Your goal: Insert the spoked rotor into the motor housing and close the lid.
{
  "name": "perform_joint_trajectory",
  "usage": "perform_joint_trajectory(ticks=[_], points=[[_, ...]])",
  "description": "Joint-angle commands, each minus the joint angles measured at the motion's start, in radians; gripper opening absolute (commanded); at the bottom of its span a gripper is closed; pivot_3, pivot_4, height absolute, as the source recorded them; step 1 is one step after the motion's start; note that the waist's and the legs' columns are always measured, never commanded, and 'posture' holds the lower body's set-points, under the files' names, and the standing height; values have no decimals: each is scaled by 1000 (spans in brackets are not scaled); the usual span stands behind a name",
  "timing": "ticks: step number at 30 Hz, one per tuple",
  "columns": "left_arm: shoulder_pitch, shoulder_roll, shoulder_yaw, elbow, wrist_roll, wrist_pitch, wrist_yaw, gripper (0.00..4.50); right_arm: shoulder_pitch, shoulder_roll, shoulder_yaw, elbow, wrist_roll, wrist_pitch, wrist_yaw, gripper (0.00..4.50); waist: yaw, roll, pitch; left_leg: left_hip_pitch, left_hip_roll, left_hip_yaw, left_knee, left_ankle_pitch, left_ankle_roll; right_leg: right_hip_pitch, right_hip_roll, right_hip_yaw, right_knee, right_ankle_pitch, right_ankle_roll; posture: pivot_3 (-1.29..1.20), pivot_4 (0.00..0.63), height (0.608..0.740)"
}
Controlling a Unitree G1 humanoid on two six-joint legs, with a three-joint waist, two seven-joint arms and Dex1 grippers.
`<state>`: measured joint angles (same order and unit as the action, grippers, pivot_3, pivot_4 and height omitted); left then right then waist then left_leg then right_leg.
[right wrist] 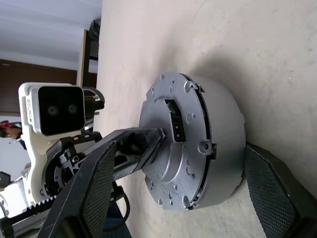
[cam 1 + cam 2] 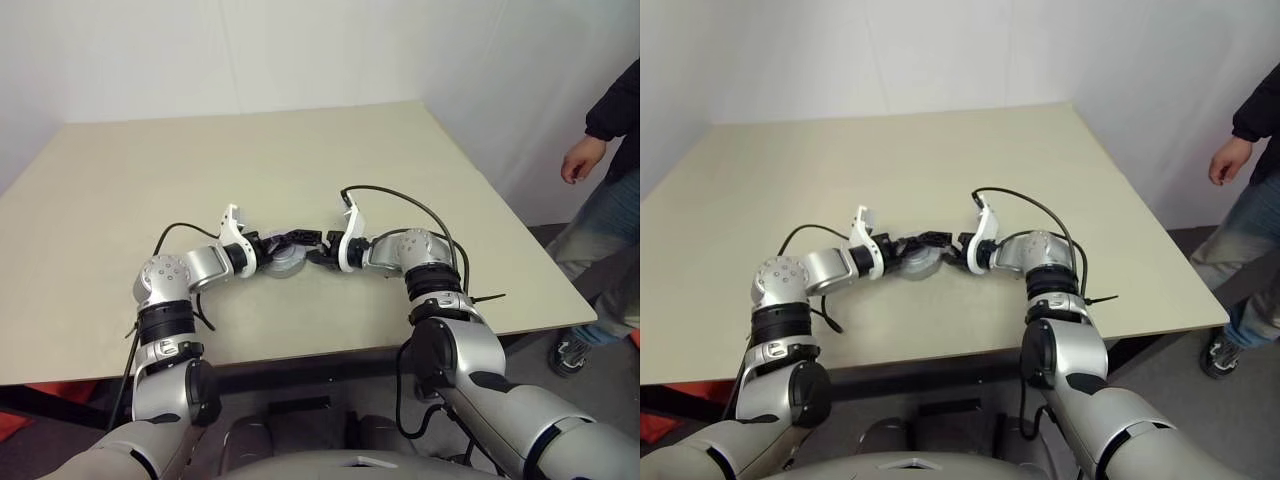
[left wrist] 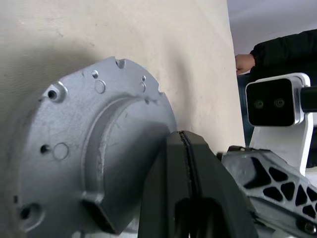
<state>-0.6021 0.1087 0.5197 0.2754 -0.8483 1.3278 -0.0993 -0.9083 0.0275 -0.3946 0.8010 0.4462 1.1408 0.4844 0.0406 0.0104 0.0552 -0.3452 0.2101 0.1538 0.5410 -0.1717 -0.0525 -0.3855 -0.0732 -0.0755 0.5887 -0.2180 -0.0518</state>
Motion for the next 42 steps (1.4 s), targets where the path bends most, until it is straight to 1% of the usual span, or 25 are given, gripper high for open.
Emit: perform_joint_trajectory(ticks=[1,15,29,30,31,36,37,42], points=[[53,34,12,4,29,33,37,0,-53,44,6,11,56,-8,24,4483,0,0,0,0,0,0,0,0,0,0,0,0,0,0,0,0,0,740],[98,34,41,-66,4,55,61,0,-59,39,6,40,52,-27,19,4483,3,0,0,0,0,5,1,0,0,0,0,0,0,0,-1,0,0,740],[97,31,38,-70,10,50,68,0,-87,91,-29,48,91,-1,27,4483,3,0,0,0,0,5,1,0,-1,0,0,0,2,1,-1,0,0,740],[97,32,38,-70,10,50,68,0,-89,91,-32,50,91,-2,25,4104,3,0,0,0,0,5,1,0,-1,0,0,0,2,1,-1,0,0,740],[97,32,38,-70,10,50,68,0,-91,91,-35,53,91,-5,23,3954,3,0,0,0,0,5,1,0,-1,0,0,0,2,1,-1,0,0,740],[99,33,40,-71,12,49,69,0,-102,92,-61,64,105,-5,20,2292,4,0,0,0,0,5,1,1,-1,0,0,-1,2,1,-2,0,0,740],[100,33,40,-72,13,49,69,0,-103,92,-62,63,108,-3,20,2060,4,0,0,0,0,5,2,1,-1,0,0,-1,2,1,-2,0,0,740],[98,36,36,-68,12,46,68,0,-104,93,-59,54,116,-10,31,2032,5,0,0,0,0,4,3,1,-1,1,0,-1,2,1,-2,0,0,740]])
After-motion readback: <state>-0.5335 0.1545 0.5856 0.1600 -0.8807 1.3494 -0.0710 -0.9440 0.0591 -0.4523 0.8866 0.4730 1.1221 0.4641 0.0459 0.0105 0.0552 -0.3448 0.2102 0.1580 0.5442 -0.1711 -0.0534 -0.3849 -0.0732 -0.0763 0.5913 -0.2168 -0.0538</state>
